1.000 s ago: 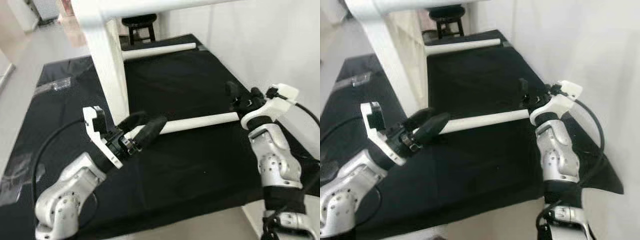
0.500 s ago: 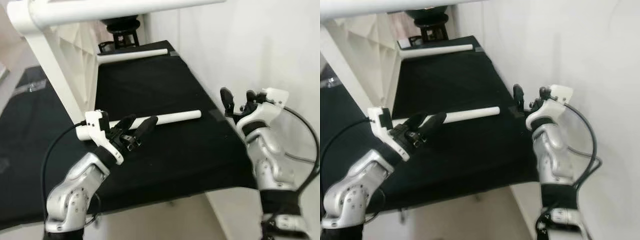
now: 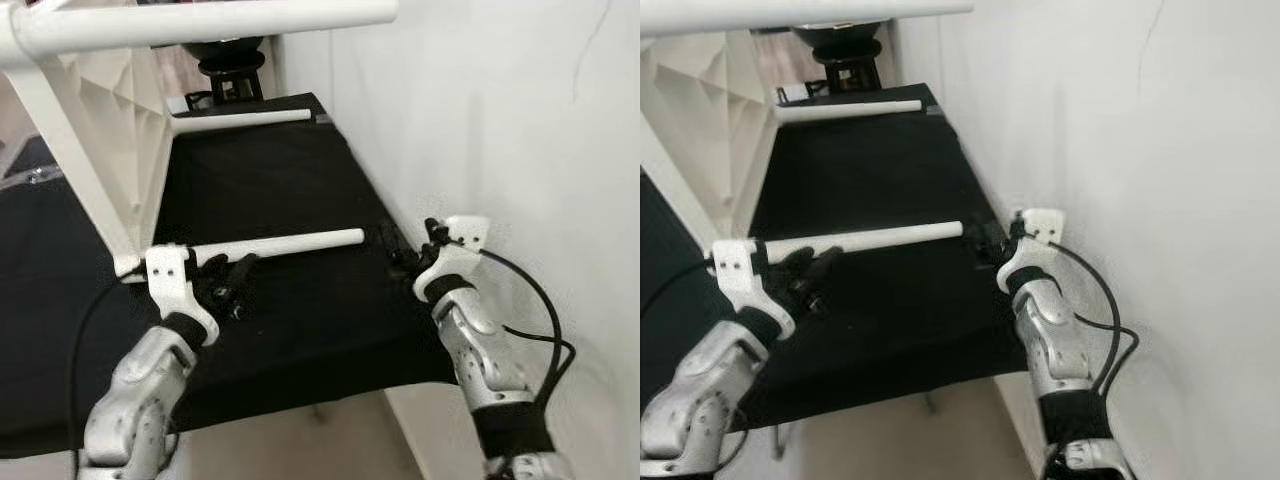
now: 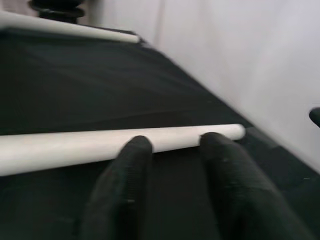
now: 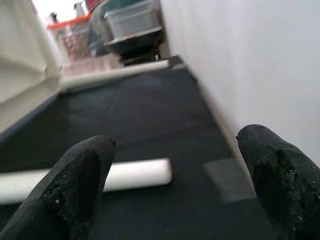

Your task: Building children table

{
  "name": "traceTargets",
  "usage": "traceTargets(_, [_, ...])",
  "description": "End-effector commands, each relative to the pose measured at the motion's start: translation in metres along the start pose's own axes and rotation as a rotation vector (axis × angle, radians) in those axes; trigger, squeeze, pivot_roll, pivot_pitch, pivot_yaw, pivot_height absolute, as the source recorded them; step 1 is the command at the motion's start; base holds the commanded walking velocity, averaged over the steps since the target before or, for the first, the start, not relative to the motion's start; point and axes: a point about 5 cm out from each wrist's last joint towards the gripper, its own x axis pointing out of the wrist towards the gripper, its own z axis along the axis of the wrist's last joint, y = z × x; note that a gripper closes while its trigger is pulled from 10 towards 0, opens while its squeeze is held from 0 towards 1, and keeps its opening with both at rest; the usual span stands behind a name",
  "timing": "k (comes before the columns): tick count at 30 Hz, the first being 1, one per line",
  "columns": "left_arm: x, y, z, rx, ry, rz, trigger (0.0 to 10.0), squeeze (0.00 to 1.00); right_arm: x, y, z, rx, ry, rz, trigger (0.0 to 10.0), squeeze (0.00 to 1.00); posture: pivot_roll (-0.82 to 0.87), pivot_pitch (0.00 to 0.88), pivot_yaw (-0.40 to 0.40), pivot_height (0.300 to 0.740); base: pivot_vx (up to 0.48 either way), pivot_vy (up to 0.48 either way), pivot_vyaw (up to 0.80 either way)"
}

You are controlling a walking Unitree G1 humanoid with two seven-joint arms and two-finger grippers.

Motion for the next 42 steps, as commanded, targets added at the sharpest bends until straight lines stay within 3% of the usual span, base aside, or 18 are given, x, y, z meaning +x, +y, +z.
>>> traceTargets(1, [-0.003,0.003,-0.006,0.005,0.009,0.038,0.0,0.0,0.0,0.014,-0.005,-0.031,0.006,0.054,10.0,0.0,0.06,0.094,0.031,0.74,0.0,0.0,0.0])
traceTargets(16, [-0.001,0.005,-0.01,0.013,0.002,0.057,0.0,0.0,0.004,0.02,-0.008,-0.035,0.008,0.082,10.0,0.0,0.06,0.1,0.038,0.74,0.0,0.0,0.0])
traceTargets(22, [0.003,0.001,-0.011,0.062,0.024,0.024,0.0,0.0,0.004,0.025,-0.006,-0.038,-0.011,0.123,10.0,0.0,0.06,0.103,0.037,0.74,0.0,0.0,0.0])
traceTargets(23, [0.003,0.0,-0.012,0.072,0.034,0.017,10.0,0.0,0.004,0.025,-0.006,-0.039,-0.012,0.127,10.0,0.0,0.06,0.103,0.039,0.74,0.0,0.0,0.0])
traceTargets(30, [0.005,-0.001,-0.018,0.084,0.094,-0.002,10.0,0.0,0.004,0.025,-0.007,-0.038,-0.006,0.127,10.0,0.0,0.06,0.105,0.04,0.74,0.0,0.206,0.0])
traceTargets(36, [0.006,0.001,-0.017,0.087,0.08,0.021,10.0,0.0,0.004,0.025,-0.007,-0.034,-0.006,0.129,10.0,0.0,0.07,0.104,0.041,0.74,0.0,0.48,0.0])
traceTargets(42, [0.007,0.002,-0.014,0.106,0.064,0.018,10.0,0.0,0.005,0.026,-0.007,-0.034,-0.005,0.132,10.0,0.0,0.07,0.104,0.04,0.74,0.0,0.0,0.0])
